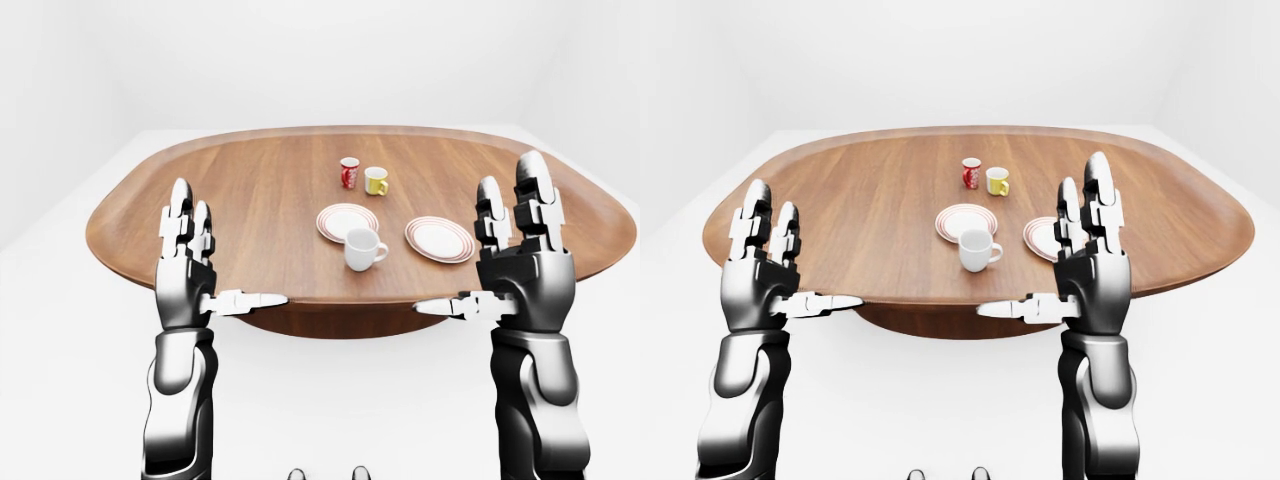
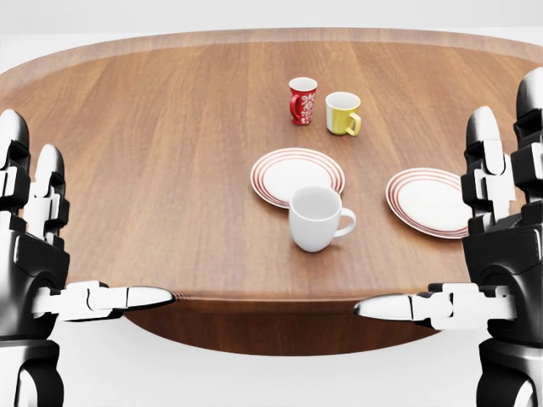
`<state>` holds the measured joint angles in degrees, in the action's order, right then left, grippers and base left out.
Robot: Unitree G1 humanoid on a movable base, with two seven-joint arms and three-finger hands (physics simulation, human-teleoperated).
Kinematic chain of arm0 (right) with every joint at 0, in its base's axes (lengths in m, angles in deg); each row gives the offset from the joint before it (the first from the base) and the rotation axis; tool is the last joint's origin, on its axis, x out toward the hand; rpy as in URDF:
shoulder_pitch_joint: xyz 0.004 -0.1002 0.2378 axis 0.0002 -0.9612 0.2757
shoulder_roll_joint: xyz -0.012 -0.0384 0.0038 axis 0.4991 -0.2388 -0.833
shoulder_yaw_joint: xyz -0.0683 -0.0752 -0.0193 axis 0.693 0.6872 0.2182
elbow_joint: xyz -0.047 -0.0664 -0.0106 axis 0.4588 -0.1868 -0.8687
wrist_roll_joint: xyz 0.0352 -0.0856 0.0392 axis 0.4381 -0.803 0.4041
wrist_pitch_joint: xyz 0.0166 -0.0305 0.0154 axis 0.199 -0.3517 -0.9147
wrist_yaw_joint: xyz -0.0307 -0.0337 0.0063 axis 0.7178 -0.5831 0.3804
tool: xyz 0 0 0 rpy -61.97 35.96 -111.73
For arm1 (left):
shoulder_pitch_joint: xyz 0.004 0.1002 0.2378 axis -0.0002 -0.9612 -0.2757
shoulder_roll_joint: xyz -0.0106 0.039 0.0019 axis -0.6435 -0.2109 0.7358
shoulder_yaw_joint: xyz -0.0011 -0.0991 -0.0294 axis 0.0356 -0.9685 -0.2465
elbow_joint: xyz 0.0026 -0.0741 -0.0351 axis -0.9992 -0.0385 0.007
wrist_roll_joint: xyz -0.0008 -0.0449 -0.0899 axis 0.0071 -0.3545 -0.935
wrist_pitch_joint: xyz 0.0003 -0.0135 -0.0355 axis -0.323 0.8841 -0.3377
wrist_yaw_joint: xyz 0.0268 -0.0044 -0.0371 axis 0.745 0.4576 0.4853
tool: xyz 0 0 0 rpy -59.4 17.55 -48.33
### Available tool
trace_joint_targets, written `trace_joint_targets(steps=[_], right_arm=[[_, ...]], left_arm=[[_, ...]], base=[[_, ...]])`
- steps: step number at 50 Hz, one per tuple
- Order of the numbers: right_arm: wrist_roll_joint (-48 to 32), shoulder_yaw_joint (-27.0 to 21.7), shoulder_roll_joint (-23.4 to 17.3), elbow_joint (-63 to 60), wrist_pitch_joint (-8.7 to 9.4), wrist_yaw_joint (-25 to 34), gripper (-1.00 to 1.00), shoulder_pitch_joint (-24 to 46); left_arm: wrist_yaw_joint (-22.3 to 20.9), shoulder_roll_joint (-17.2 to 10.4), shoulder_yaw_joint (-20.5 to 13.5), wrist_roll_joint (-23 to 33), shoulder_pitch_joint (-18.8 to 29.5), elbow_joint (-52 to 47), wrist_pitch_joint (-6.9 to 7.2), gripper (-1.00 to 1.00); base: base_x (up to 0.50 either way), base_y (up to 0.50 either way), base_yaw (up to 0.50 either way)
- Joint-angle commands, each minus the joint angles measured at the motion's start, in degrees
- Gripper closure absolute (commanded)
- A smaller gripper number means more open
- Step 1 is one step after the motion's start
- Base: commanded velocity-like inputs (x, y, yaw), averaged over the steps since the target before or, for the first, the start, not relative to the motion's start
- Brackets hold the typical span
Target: Put the white mug on the left plate.
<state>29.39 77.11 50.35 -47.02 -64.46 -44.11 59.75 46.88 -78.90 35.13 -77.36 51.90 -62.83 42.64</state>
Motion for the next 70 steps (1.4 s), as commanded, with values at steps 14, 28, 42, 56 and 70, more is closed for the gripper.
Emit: trace_joint_targets(steps=[14, 28, 42, 56, 70], right_arm=[[-2.32, 1.18, 0.26, 1.79, 0.0, 0.94, -1.0, -0.49], [-0.57, 0.38, 0.0, -0.77, 0.0, 0.65, -1.0, -0.04], [-0.82, 0.34, 0.02, -1.19, 0.0, 1.04, -1.0, -0.13], [-0.79, 0.25, 0.0, -1.97, 0.0, 1.11, -1.0, -0.14], [-0.99, 0.36, 0.0, -2.28, 0.0, 1.22, -1.0, -0.21]], left_arm=[[-0.41, -0.07, -0.15, 0.62, 0.04, 0.05, 0.0, -1.0], [-0.55, -0.09, -0.22, 0.68, -0.09, -0.04, 0.0, -1.0], [-0.73, 0.0, -0.04, 0.95, -0.41, -0.11, 0.0, -1.0], [-0.9, 0.04, 0.03, 1.05, -0.62, -0.34, 0.0, -1.0], [-0.99, 0.06, 0.0, 1.05, -0.75, -0.4, 0.0, -1.0]], base=[[0.0, 0.29, 0.0], [0.41, 0.02, 0.0], [0.5, 0.03, 0.0], [0.5, 0.03, 0.0], [0.5, 0.03, 0.0]])
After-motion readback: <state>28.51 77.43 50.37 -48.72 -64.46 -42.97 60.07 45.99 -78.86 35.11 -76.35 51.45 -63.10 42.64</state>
